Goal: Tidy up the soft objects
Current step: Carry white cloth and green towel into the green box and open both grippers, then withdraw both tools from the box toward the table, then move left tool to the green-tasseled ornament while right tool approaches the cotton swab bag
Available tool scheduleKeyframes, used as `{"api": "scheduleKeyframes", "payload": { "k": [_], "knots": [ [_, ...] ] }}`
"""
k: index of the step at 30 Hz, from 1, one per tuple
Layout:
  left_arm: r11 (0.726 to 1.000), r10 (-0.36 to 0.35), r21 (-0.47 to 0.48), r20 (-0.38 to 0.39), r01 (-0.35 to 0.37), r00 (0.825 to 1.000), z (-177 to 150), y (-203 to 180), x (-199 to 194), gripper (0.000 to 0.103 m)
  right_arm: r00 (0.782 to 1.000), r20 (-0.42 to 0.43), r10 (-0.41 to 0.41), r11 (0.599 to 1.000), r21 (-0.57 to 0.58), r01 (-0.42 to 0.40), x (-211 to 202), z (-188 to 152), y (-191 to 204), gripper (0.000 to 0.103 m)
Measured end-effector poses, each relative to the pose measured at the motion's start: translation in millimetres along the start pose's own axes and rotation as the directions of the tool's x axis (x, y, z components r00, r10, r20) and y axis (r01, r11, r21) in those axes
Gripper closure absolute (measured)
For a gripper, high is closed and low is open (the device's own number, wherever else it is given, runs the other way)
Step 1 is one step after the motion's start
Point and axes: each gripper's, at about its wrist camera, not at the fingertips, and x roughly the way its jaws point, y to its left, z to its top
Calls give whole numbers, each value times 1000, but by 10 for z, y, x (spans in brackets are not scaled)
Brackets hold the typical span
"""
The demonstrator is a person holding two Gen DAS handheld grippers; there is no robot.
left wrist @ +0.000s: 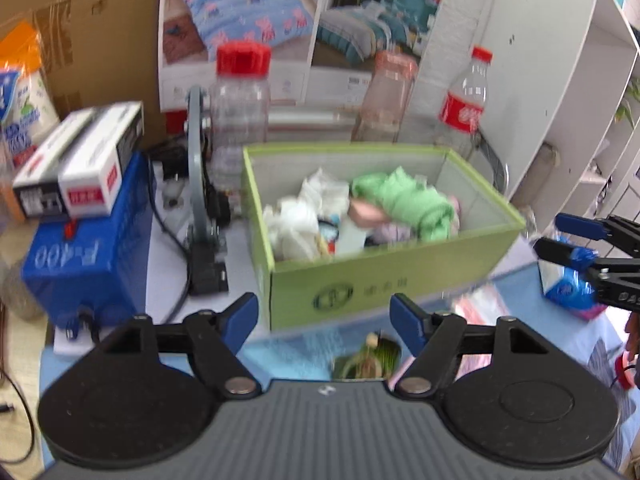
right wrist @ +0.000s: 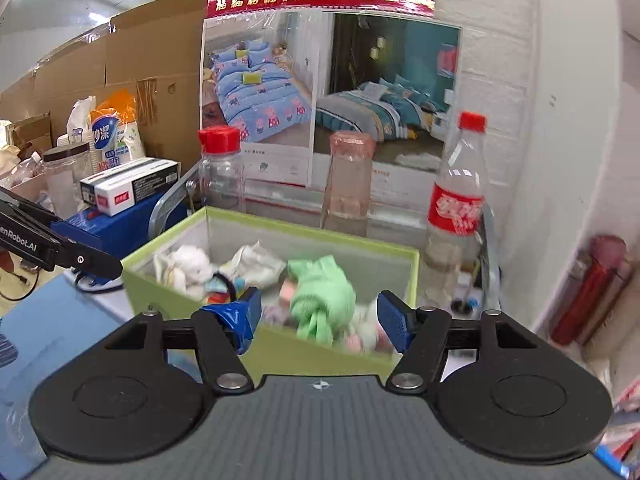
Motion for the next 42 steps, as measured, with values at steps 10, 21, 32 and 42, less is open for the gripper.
{"api": "scheduleKeyframes", "payload": {
  "k": [10,21,32,42],
  "knots": [
    [995,-66,-90,-166,51,984,-294,36,497,30,986,39,-162,945,295,143,-805,-1040,-165,48],
    [999,16,-48,-192,-26,981,-262,154,789,27,969,-6,-248,913,334,235,-914,-1340,-219,46],
    [954,262,-110,-150,-280,953,-589,861,266,24,980,-34,-195,933,301,196,-737,-1307,-123,45],
    [968,136,-208,-39,-141,990,-688,855,-159,24,995,-93,33,998,-45,-37,-436,-403,500,44]
  ]
}}
